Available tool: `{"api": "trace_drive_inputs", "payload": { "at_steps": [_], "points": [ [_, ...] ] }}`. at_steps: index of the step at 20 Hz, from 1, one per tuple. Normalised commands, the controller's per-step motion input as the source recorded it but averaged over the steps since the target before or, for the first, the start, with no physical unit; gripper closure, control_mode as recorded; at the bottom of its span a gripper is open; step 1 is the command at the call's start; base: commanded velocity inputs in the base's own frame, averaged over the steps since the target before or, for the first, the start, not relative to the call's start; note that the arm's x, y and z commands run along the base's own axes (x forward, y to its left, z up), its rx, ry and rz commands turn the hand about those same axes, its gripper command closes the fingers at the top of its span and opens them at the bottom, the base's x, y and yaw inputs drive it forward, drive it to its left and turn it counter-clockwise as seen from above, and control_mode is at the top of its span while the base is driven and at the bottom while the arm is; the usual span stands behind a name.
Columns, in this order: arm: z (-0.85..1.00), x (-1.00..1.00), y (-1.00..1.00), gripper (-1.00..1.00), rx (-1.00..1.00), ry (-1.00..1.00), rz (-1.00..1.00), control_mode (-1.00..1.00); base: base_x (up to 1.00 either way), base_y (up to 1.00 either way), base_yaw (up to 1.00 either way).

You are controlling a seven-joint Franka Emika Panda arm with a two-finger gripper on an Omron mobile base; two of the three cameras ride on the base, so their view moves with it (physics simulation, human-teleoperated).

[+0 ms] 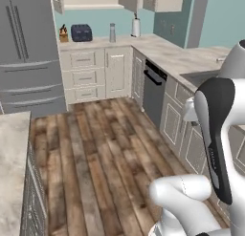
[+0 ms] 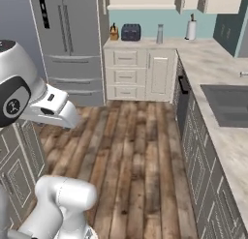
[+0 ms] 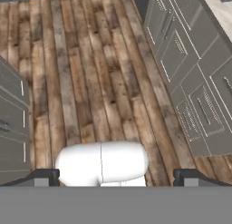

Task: There is a tray on the dining counter. Grab the cup, mug, and pitcher and place them on the tray. The pitcher may be placed next to the tray if it cannot fit the tray.

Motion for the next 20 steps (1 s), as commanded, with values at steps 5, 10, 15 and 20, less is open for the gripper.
{"api": "trace_drive_inputs", "payload": {
  "at_steps": [5, 10, 15, 20],
  "points": [
    [0.0, 0.0, 0.0, -1.0, 0.0, 0.0, 0.0, 1.0, 1.0, 0.0, -0.07],
    [0.0, 0.0, 0.0, -1.0, 0.0, 0.0, 0.0, 1.0, 1.0, 0.0, -0.06],
    [0.0, 0.0, 0.0, -1.0, 0.0, 0.0, 0.0, 1.0, 1.0, 0.0, -0.04],
    [0.0, 0.0, 0.0, -1.0, 0.0, 0.0, 0.0, 1.0, 1.0, 0.0, -0.01]
  ]
}}
